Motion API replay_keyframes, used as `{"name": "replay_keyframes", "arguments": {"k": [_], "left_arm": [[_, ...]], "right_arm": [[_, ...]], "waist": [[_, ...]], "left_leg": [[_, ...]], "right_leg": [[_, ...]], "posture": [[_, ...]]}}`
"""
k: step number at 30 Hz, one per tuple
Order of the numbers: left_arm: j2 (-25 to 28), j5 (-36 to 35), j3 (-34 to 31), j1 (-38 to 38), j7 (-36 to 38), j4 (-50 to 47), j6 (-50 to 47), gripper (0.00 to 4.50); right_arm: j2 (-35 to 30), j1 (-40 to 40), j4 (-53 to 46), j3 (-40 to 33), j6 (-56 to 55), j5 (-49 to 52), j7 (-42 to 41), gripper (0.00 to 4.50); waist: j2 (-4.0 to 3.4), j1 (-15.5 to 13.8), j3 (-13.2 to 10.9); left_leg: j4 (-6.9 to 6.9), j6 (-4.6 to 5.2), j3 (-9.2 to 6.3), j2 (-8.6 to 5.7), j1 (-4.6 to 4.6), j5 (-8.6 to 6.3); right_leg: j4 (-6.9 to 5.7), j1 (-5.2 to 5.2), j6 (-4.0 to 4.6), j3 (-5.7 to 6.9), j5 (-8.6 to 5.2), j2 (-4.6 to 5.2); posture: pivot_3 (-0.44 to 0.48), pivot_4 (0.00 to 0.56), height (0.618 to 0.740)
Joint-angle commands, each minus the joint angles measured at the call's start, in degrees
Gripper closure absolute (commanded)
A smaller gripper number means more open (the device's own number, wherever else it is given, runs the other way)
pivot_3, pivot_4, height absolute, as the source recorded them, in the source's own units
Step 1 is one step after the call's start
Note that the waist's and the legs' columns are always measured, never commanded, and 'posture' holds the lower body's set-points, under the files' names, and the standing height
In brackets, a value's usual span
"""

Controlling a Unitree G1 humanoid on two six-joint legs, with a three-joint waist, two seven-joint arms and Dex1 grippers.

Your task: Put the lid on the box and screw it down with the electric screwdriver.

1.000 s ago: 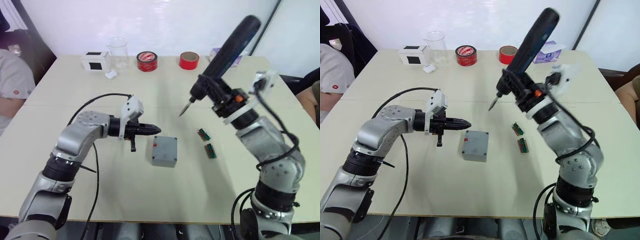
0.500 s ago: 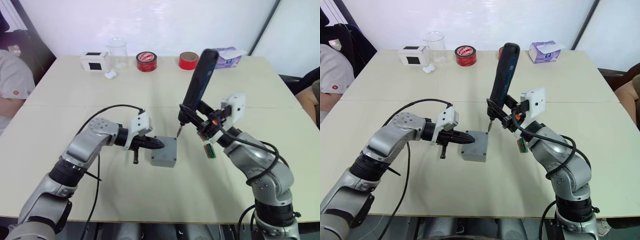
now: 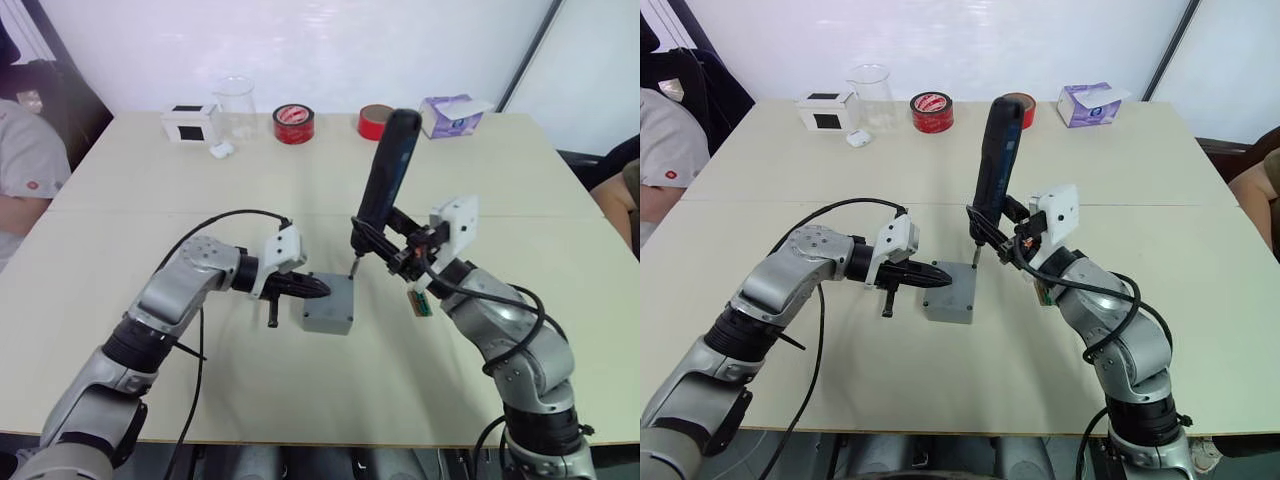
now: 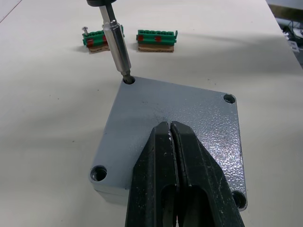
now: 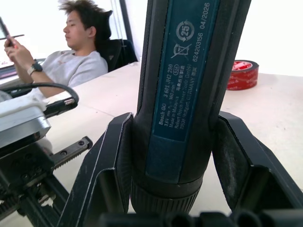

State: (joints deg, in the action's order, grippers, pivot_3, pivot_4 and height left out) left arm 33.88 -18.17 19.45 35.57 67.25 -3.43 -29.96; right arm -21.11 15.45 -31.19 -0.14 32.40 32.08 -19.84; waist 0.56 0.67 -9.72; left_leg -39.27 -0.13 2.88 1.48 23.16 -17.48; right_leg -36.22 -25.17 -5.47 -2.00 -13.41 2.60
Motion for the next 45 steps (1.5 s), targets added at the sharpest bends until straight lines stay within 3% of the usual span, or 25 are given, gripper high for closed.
{"name": "replay_keyframes", "arguments": {"k": [1, 10, 23, 32, 45], "left_arm": [[0.26, 1.25, 0.93, -0.87, -0.2, -0.47, -1.28, 4.5], [0.62, 2.06, 1.14, -1.93, 0.35, -0.33, -1.06, 4.5], [-0.47, 1.97, 1.12, -3.05, -1.08, -3.14, -3.34, 4.5], [-0.56, 1.95, 0.97, -2.95, -1.16, -3.01, -3.8, 4.5], [-0.68, 1.89, 1.09, -3.12, -0.86, -2.98, -3.71, 4.5]], "right_arm": [[-0.91, -0.54, 0.09, 0.42, -2.01, -2.69, -1.04, 2.65], [-1.99, -0.73, 4.6, 8.4, 2.01, -8.29, -2.65, 2.65], [-0.48, -3.69, 5.55, 7.14, 1.32, -8.28, -2.68, 2.65], [-0.03, -3.41, 6.42, 7.88, 0.42, -9.05, -3.06, 2.65], [-0.14, -3.72, 5.8, 7.16, 0.22, -9.36, -3.65, 2.65]], "waist": [[0.01, 0.01, 0.01], [0.28, 0.12, 0.44], [0.72, 0.02, 1.44], [0.73, 0.09, 1.46], [0.73, 0.09, 1.46]], "left_leg": [[0.0, 0.0, 0.0, 0.0, -0.02, 0.0], [0.07, 0.08, 0.01, 0.02, -0.85, -0.05], [0.07, 0.09, -0.02, 0.07, -0.99, -0.06], [0.18, 0.19, -0.01, 0.14, -1.74, -0.13], [0.19, 0.21, -0.02, 0.26, -1.76, -0.15]], "right_leg": [[0.0, 0.02, 0.0, 0.0, 0.0, 0.0], [0.08, 0.8, 0.17, 0.0, -0.13, -0.02], [0.07, 0.96, 0.21, 0.0, -0.15, -0.01], [0.13, 1.65, 0.49, 0.0, -0.39, 0.0], [0.14, 1.67, 0.52, 0.0, -0.44, 0.02]], "posture": [[0.0, 0.15, 0.74], [0.0, 0.15, 0.74], [0.0, 0.15, 0.74], [0.0, 0.15, 0.74], [0.0, 0.15, 0.74]]}}
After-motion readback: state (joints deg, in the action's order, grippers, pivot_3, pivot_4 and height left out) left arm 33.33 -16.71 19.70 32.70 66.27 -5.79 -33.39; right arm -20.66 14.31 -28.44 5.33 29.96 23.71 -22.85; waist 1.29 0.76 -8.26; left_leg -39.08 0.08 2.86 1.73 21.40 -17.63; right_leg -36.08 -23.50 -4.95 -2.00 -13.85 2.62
